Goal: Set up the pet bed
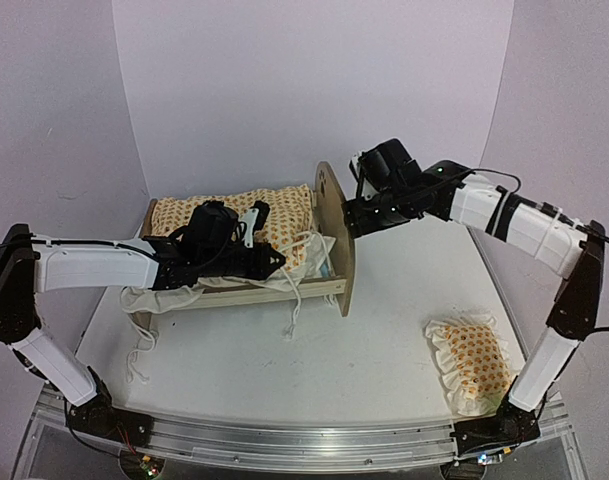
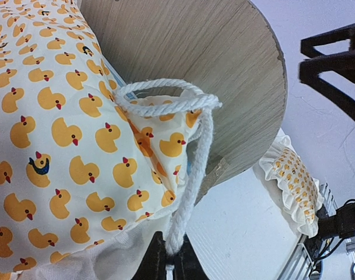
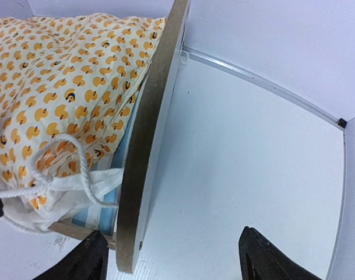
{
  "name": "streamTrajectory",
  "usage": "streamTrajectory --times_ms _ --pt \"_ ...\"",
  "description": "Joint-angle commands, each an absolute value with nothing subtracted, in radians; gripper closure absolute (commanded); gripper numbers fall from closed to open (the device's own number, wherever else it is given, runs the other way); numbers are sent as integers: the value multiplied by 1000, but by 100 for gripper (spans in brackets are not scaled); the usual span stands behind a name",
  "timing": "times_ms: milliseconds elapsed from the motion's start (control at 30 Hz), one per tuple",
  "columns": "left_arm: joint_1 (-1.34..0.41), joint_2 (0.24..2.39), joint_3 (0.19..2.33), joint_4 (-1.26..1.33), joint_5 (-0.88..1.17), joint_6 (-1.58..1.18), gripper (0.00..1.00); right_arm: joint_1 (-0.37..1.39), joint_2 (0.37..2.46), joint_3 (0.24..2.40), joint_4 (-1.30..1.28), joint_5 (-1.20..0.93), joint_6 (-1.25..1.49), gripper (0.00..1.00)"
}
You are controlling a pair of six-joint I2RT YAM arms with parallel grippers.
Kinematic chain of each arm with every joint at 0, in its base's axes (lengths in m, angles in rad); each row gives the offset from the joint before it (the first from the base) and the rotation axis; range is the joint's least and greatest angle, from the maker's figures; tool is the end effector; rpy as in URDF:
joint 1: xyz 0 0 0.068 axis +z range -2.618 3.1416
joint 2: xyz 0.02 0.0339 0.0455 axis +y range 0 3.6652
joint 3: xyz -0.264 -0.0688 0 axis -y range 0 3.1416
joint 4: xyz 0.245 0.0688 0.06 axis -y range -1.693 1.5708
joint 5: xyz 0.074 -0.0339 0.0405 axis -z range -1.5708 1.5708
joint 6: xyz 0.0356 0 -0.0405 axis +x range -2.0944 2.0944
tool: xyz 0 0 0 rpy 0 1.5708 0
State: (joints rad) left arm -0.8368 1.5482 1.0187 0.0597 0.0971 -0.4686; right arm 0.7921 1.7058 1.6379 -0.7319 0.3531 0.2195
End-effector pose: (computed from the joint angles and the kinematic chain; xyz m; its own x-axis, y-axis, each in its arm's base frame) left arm 0.2341 -0.2647 0.2559 -0.6305 0.0278 -0.7757 0.5740 0.6894 -0.4419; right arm 0.2749 0.2611 0.3413 -0.6002 -0.3174 -0.7341 -0.3770 0.9218 -0.0903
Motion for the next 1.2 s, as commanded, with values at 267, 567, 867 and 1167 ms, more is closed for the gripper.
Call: streamTrajectory --times_ms 267,567,867,1167 --pt "-1065 1316 876 13 -349 -468 38 811 1839 1693 -593 264 378 83" --pt "-1274 1558 667 763 -351 -314 28 823 1735 1676 -577 249 478 100" --pt "-1272 1915 853 991 -335 -256 76 839 1713 1716 -574 230 514 100" --pt "-1263 2027 930 994 -293 -240 83 857 1692 1738 -562 238 518 100"
